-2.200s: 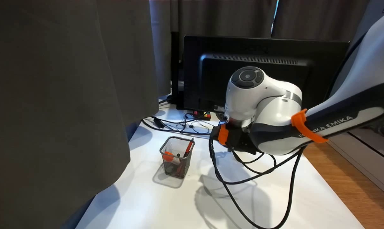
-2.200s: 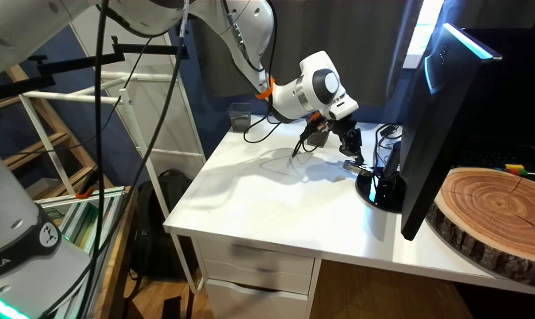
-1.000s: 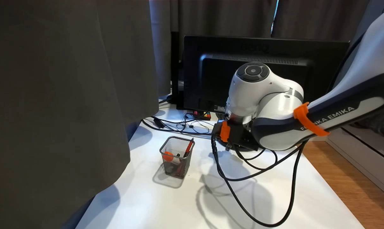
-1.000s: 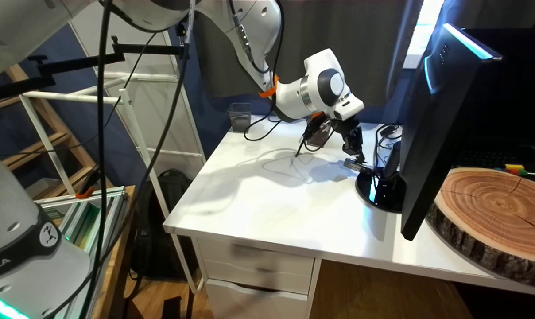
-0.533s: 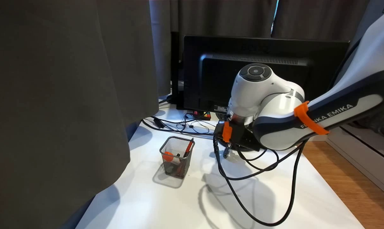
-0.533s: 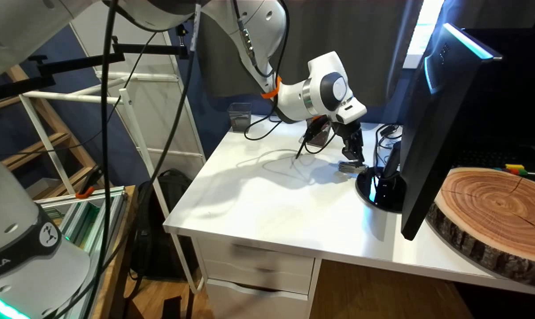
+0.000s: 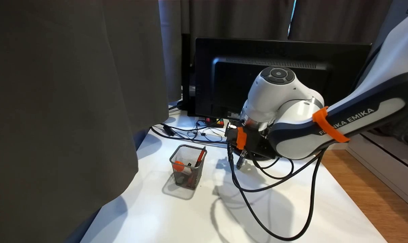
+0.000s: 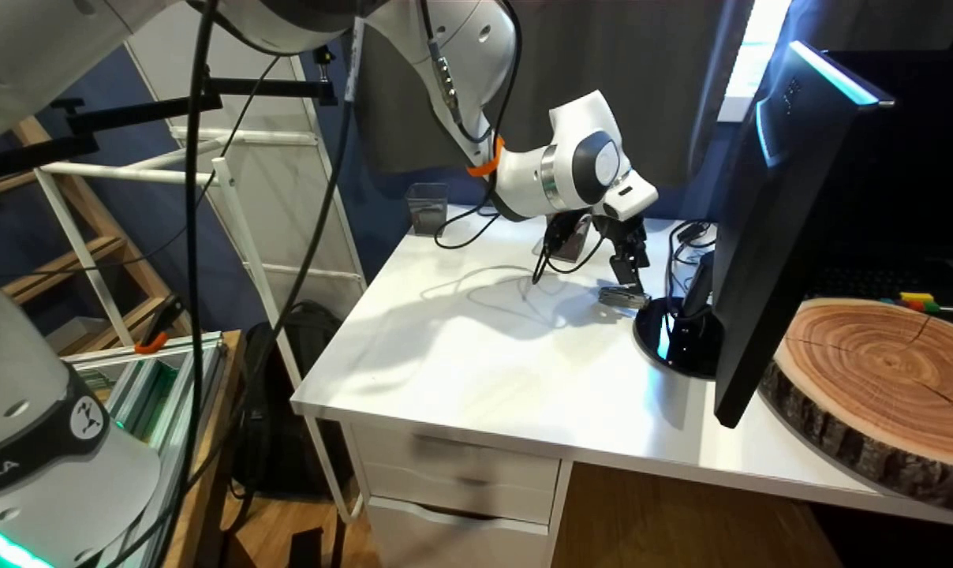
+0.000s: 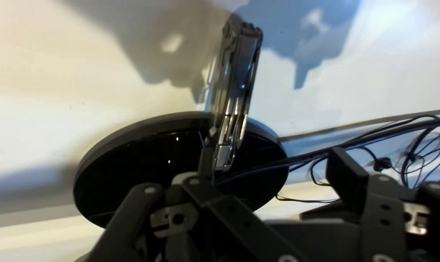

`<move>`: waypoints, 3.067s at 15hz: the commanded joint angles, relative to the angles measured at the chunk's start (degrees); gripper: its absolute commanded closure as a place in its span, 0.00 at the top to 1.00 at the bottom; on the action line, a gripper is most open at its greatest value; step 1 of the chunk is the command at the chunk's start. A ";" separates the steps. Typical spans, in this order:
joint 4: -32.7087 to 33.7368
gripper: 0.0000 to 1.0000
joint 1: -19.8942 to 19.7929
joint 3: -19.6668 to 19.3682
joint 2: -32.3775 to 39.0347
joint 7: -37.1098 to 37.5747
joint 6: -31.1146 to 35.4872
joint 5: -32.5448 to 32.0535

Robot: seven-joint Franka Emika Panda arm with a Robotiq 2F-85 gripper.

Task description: Put the metal in the right bin

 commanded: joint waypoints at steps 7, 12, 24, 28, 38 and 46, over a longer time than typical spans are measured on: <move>0.80 1.00 1.39 2.24 -0.57 -4.18 -12.52 7.25; 4.19 1.00 2.31 -1.31 2.99 -2.12 -14.48 4.11; 10.89 0.39 2.04 -2.34 7.68 -2.93 -15.64 4.10; 10.89 0.12 2.50 -1.79 6.77 -3.05 -17.42 4.11; 4.54 0.05 12.13 -12.63 -4.64 -3.09 -4.38 -6.32; 7.99 0.05 6.29 1.87 -3.36 -23.67 9.97 -3.79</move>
